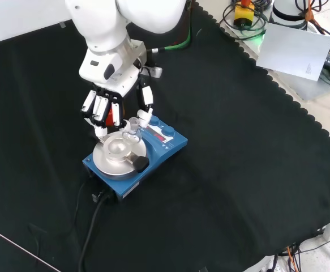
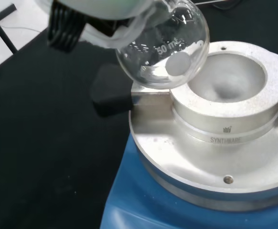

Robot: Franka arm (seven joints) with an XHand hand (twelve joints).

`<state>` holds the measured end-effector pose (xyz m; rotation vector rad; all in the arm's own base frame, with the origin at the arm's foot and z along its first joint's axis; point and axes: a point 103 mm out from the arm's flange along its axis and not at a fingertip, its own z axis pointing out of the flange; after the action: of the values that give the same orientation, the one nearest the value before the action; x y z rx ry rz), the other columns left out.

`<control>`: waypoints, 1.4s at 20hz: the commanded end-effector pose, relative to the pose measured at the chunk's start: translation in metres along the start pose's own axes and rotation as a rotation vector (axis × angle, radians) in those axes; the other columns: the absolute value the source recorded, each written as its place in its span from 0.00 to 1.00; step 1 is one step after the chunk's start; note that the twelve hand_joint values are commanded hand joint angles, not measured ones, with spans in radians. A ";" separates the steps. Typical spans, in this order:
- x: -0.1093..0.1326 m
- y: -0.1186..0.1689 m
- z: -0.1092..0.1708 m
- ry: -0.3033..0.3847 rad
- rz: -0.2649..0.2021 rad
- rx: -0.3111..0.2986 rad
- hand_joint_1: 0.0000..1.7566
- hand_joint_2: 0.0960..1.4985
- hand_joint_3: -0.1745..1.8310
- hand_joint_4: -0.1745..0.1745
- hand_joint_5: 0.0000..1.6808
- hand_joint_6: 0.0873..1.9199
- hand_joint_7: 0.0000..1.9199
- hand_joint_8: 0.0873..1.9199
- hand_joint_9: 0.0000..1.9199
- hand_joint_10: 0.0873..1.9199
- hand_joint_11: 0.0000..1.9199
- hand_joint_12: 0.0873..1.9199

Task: Place the round-bottom flask on the heater.

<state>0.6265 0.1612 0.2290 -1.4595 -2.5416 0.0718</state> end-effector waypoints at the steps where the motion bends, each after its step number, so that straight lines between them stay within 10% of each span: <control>1: -0.005 0.005 0.004 -0.020 0.008 0.007 0.63 0.38 0.50 1.00 0.69 0.47 0.21 0.24 0.30 0.25 0.11 0.68; 28: -0.038 0.015 0.021 -0.017 0.037 0.039 0.63 0.38 0.50 1.00 0.69 0.47 0.21 0.24 0.30 0.25 0.11 0.68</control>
<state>0.6540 0.1409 0.2042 -1.4934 -2.5164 0.1290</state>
